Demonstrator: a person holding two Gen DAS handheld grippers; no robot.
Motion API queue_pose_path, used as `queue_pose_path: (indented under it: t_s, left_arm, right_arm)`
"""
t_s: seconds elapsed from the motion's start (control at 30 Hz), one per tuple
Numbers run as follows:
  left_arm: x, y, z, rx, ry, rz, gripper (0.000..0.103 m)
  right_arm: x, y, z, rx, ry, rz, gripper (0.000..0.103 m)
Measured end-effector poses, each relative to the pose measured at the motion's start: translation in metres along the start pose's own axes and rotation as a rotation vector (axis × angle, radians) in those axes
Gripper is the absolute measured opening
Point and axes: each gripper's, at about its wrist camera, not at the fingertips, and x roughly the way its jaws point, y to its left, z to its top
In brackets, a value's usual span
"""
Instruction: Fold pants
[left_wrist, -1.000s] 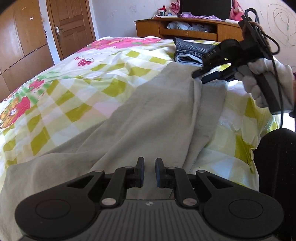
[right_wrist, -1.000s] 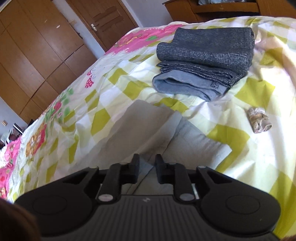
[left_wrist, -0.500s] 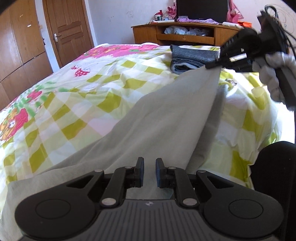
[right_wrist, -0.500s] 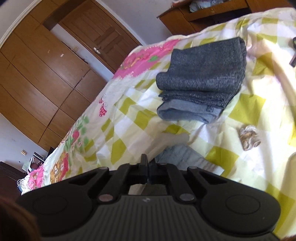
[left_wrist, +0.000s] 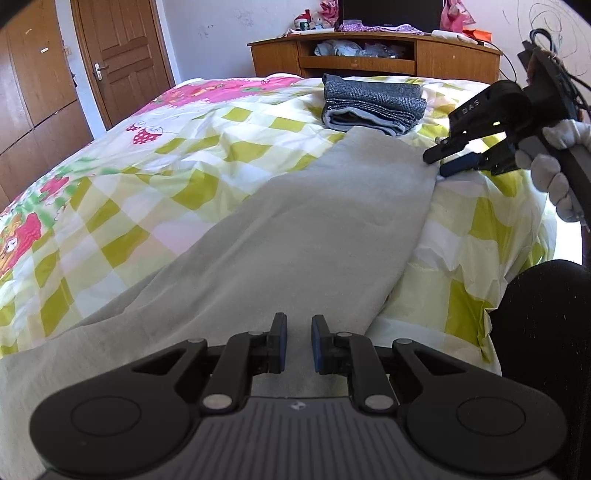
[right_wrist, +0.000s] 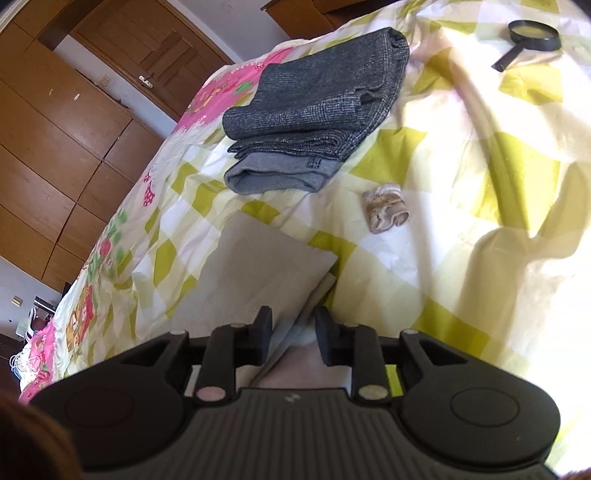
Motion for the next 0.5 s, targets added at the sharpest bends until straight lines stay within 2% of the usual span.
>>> queue_pose_path:
  t_s: [0.1, 0.23, 0.27, 0.3, 0.33, 0.43, 0.5]
  left_arm:
    - [-0.001, 0.0, -0.001, -0.004, 0.0, 0.007, 0.029]
    - [-0.003, 0.006, -0.002, -0.053, -0.015, 0.011, 0.029]
    - [-0.002, 0.007, -0.002, -0.068, -0.014, 0.011, 0.029]
    - [-0.001, 0.007, -0.001, -0.082, -0.012, 0.014, 0.029]
    - [0.0, 0.007, -0.001, -0.091, -0.013, 0.019, 0.029]
    - [-0.008, 0.004, 0.006, -0.096, -0.072, 0.031, 0.029]
    - [-0.012, 0.002, 0.011, -0.109, -0.128, 0.058, 0.034]
  right_arm:
    - [0.013, 0.0, -0.001, 0.031, 0.027, 0.043, 0.038]
    - [0.031, 0.003, -0.001, 0.088, 0.043, 0.171, 0.039]
    - [0.037, 0.003, -0.002, 0.116, 0.052, 0.195, 0.035]
    - [0.043, 0.003, -0.003, 0.139, 0.055, 0.201, 0.027]
    - [0.045, 0.003, -0.003, 0.159, 0.051, 0.209, 0.006]
    - [0.04, -0.005, 0.005, 0.261, 0.018, 0.261, 0.004]
    - [0.02, -0.008, 0.02, 0.242, -0.062, 0.271, 0.004]
